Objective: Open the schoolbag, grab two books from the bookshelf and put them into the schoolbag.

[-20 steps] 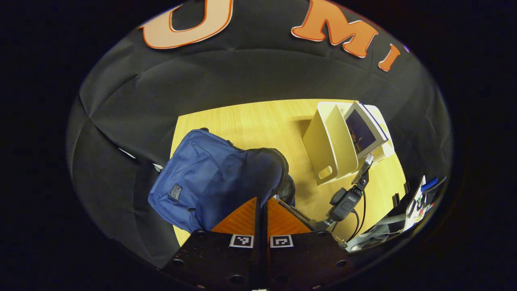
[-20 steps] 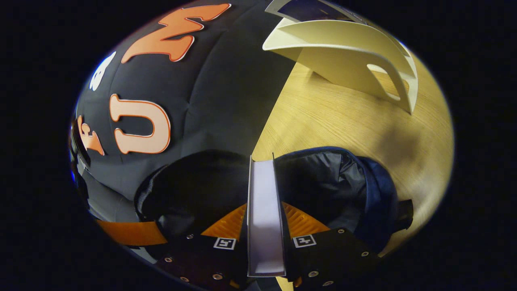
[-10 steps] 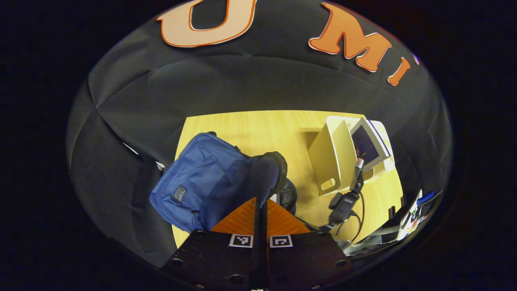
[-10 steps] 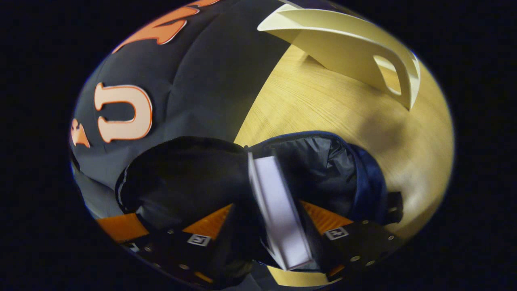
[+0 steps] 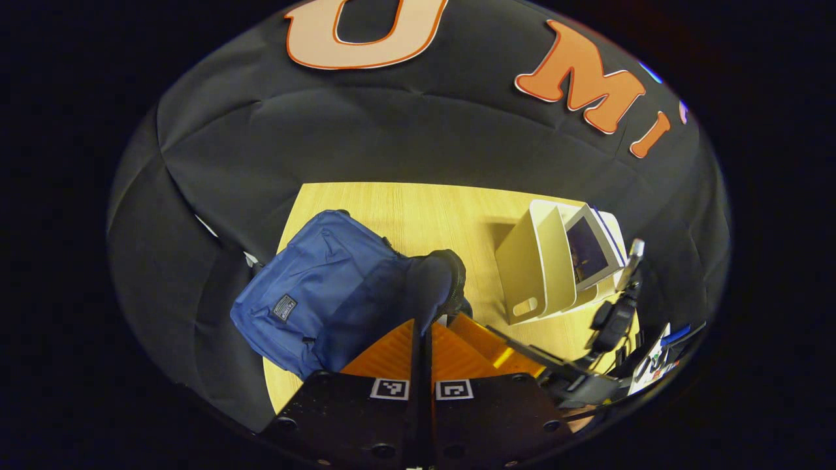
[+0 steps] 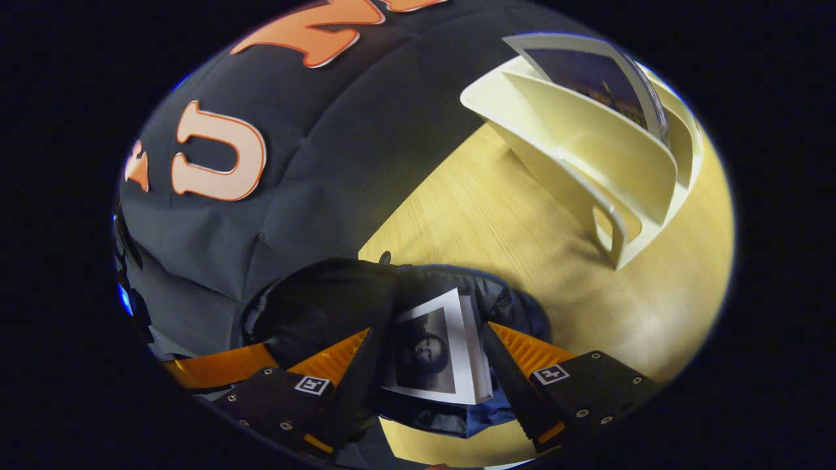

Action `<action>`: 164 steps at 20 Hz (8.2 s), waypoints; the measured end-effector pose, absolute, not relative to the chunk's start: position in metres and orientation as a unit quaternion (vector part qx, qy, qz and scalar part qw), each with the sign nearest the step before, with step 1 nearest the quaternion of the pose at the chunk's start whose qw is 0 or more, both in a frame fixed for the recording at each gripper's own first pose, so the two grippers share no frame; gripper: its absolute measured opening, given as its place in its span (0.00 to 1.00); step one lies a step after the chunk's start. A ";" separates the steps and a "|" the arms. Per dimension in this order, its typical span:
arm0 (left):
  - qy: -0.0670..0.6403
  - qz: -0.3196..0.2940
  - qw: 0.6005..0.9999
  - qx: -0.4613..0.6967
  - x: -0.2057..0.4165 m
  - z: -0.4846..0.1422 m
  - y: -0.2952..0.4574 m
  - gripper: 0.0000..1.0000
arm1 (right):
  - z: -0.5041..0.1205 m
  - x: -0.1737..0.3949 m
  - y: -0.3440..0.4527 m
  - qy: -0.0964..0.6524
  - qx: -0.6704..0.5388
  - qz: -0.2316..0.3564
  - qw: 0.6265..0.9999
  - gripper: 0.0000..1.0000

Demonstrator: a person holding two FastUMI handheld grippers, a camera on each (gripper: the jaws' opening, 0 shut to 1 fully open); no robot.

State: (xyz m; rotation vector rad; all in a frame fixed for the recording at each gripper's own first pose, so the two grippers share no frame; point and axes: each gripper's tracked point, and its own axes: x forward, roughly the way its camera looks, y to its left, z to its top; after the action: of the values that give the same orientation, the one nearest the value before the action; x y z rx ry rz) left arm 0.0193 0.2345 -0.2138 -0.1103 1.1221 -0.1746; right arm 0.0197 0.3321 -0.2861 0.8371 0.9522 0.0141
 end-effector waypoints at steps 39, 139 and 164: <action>0.538 -0.089 0.830 -0.116 -0.010 -0.261 0.203 0.01 | -0.268 0.106 0.046 0.696 0.016 -0.004 0.718 0.45; 0.549 -0.169 0.819 0.007 0.017 -0.218 0.192 0.01 | -0.353 -0.043 0.390 0.560 0.412 0.094 0.713 0.58; 0.344 -0.083 0.933 -0.060 0.031 -0.159 0.064 0.64 | -0.099 0.045 0.019 0.237 0.092 -0.010 0.967 0.82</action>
State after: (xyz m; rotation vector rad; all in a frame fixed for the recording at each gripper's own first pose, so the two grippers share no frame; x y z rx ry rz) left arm 0.0314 0.0636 -0.1595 -0.1222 0.7043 -0.1705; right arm 0.0453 0.0191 -0.0992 0.1854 0.4792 -0.0208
